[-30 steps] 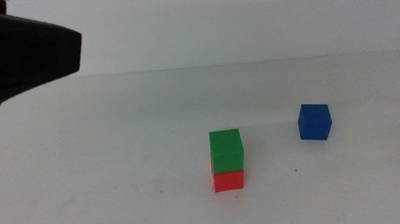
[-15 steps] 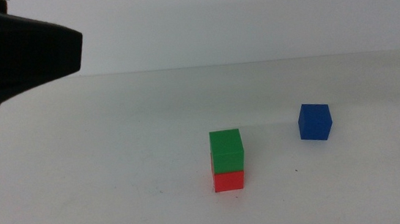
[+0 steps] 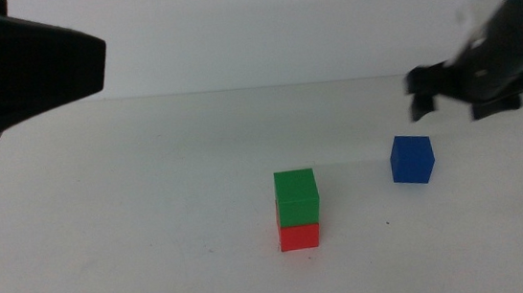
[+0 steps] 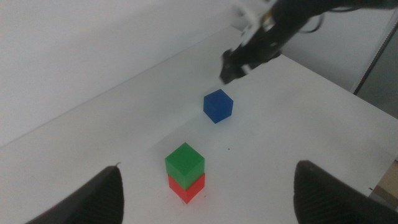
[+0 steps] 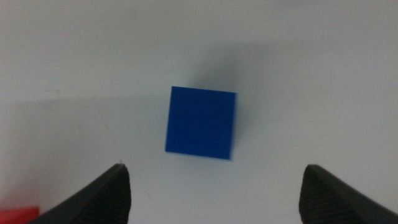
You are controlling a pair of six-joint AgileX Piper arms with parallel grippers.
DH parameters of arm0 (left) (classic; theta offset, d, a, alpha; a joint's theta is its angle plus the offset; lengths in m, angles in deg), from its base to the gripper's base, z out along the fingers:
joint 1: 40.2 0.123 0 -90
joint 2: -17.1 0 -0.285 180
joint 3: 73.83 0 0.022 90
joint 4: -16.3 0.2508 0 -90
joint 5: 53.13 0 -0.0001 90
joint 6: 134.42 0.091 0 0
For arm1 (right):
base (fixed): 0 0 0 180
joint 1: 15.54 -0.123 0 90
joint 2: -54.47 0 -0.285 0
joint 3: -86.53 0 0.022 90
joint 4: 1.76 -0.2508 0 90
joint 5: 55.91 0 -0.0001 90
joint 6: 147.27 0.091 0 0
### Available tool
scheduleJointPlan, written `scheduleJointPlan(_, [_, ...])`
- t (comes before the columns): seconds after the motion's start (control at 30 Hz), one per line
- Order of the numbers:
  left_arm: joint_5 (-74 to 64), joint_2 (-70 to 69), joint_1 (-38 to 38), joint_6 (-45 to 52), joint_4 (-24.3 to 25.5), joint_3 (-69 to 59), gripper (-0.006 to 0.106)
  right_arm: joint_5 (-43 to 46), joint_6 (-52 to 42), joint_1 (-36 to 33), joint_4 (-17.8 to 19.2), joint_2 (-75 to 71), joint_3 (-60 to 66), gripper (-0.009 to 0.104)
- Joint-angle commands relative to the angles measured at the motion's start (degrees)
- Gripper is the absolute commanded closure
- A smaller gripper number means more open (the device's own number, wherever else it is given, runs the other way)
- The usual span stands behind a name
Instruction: Stack red cubes first, then green, then blue cubes in a specific spot.
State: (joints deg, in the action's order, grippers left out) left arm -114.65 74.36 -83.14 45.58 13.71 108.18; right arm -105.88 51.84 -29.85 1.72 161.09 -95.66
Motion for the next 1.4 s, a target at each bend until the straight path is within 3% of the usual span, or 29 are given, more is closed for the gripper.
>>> scheduleJointPlan(0.0, [1.0,-0.2,0.0,-0.5,-0.3,-0.4,0.007,-1.3,3.2,-1.1,1.8,5.4,-3.2,0.008])
scheduleJointPlan(0.3, [1.0,-0.2,0.0,-0.5,-0.3,-0.4,0.007,4.2,5.5,-1.4,1.3,16.9,-4.9,0.021])
scheduleJointPlan(0.37, [1.0,-0.2,0.0,-0.5,-0.3,-0.4,0.007,5.4,5.5,-1.4,1.5,17.7,-4.9,0.033])
scheduleJointPlan(0.5, [1.0,-0.2,0.0,-0.5,-0.3,-0.4,0.007,4.7,6.1,-1.7,2.4,16.8,-4.9,0.071])
scheduleJointPlan(0.57, [1.0,-0.2,0.0,-0.5,-0.3,-0.4,0.007,2.5,6.6,-2.5,2.7,14.4,-4.9,0.078])
scheduleJointPlan(0.77, [1.0,-0.2,0.0,-0.5,-0.3,-0.4,0.007,-5.9,16.8,-12.5,7.8,3.1,-5.2,0.078])
scheduleJointPlan(0.93, [1.0,-0.2,0.0,-0.5,-0.2,-0.4,0.007,-16.1,25.7,-24.6,14.9,0.5,-10.3,0.078])
scheduleJointPlan(1.17, [1.0,-0.2,0.0,-0.5,-0.2,-0.4,0.007,-17.7,31.0,-32.1,15.6,2.8,-18.1,0.078])
scheduleJointPlan(1.37, [1.0,-0.2,0.0,-0.5,-0.2,-0.4,0.007,-19.8,32.1,-34.2,15.7,7.4,-20.5,0.078])
